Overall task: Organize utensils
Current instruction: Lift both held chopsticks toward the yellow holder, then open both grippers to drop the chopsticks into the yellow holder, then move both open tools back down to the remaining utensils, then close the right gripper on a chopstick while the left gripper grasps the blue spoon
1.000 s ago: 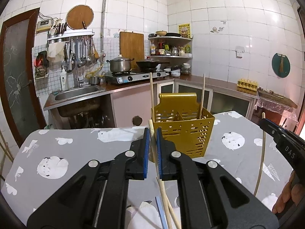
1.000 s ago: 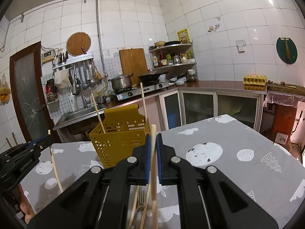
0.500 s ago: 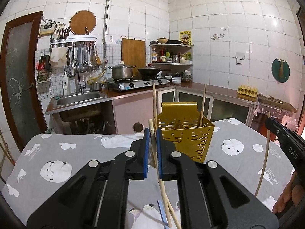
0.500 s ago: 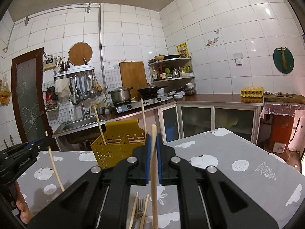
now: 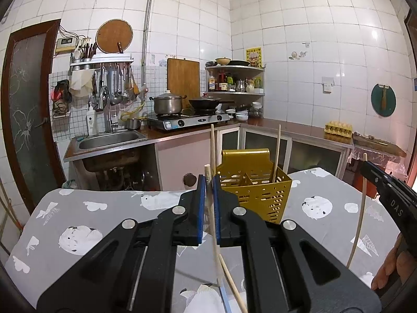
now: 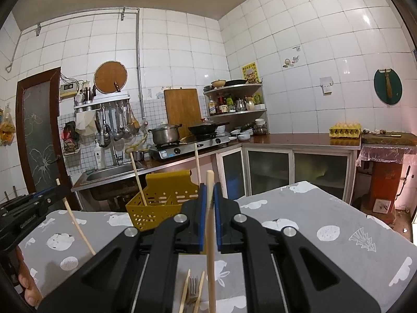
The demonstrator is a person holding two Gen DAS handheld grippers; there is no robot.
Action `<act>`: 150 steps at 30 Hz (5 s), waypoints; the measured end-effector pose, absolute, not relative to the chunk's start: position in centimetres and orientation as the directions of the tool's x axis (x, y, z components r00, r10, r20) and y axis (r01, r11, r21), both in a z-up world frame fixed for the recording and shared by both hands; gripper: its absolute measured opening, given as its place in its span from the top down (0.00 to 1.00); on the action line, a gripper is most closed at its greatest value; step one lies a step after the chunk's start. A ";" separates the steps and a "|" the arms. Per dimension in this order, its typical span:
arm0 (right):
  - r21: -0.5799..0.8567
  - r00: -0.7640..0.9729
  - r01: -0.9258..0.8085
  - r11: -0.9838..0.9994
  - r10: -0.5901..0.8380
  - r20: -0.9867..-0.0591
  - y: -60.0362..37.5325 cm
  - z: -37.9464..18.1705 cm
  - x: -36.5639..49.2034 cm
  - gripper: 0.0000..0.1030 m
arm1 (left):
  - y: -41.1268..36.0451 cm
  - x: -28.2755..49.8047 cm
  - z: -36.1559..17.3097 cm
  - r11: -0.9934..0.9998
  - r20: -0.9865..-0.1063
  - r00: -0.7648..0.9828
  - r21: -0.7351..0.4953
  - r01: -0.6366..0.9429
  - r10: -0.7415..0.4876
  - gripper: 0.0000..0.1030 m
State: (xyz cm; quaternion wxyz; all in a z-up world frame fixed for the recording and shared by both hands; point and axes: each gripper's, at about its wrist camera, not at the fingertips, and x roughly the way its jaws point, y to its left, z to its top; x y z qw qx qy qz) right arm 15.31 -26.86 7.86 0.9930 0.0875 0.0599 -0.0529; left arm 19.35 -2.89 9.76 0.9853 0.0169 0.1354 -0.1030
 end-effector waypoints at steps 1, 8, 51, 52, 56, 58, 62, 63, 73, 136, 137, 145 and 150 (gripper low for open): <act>0.165 0.987 0.116 0.979 -0.095 -0.130 -26.8 8.0 15.4 0.94 | -2.9 19.4 9.9 0.979 -0.269 0.943 0.003 0.205 -0.197 0.96; 0.157 0.987 0.119 0.980 -0.100 -0.129 -26.7 8.6 16.1 0.94 | -2.2 20.0 10.8 0.980 -0.272 0.942 -0.017 0.198 -0.196 0.96; 0.177 1.000 0.012 0.984 -0.016 0.024 -26.1 13.8 35.1 0.94 | -7.3 35.6 14.5 0.967 -0.207 0.945 -0.030 0.251 -0.252 0.96; 0.169 1.000 0.014 0.986 -0.014 0.004 -26.1 12.9 35.2 0.94 | -7.3 35.9 13.6 0.968 -0.226 0.941 -0.031 0.250 -0.251 0.96; 0.138 0.998 0.022 0.990 -0.013 -0.066 -26.2 11.0 35.4 0.94 | -6.7 36.6 10.7 0.969 -0.286 0.926 -0.043 0.244 -0.246 0.96; 0.134 0.993 0.014 0.991 0.002 -0.121 -26.2 10.7 35.3 0.93 | -6.1 36.5 10.3 0.970 -0.303 0.922 -0.058 0.235 -0.241 0.96; 0.103 0.982 0.043 0.994 -0.023 -0.186 -26.4 11.1 33.8 0.49 | -5.0 34.8 11.2 0.978 -0.311 0.927 -0.054 0.201 -0.208 0.36; 0.104 0.982 0.048 0.993 -0.028 -0.185 -26.5 11.3 33.0 0.40 | -4.5 33.8 11.6 0.982 -0.286 0.939 -0.055 0.181 -0.189 0.22; 0.148 0.939 0.144 0.978 -0.088 -0.331 -28.6 8.7 24.4 0.37 | 0.2 27.3 11.9 0.990 -0.339 0.932 -0.089 0.106 -0.130 0.05; 0.074 0.665 0.069 0.995 0.009 -0.747 -24.1 -5.7 26.6 0.96 | -2.4 27.3 -5.7 0.990 -0.806 0.580 -0.051 0.130 -0.117 0.15; 0.076 0.666 0.069 0.995 0.010 -0.746 -24.1 -5.7 26.6 0.96 | -2.6 27.2 -5.8 0.991 -0.808 0.580 -0.036 0.131 -0.106 0.15; 0.106 0.665 0.081 0.991 0.025 -0.746 -24.3 -6.0 26.7 0.93 | -3.7 26.7 -5.8 0.987 -0.809 0.580 0.005 0.162 -0.091 0.33; 0.106 0.658 0.095 0.990 0.018 -0.753 -24.3 -6.1 27.1 0.92 | -4.5 26.1 -5.6 0.981 -0.811 0.574 0.004 0.193 -0.110 0.58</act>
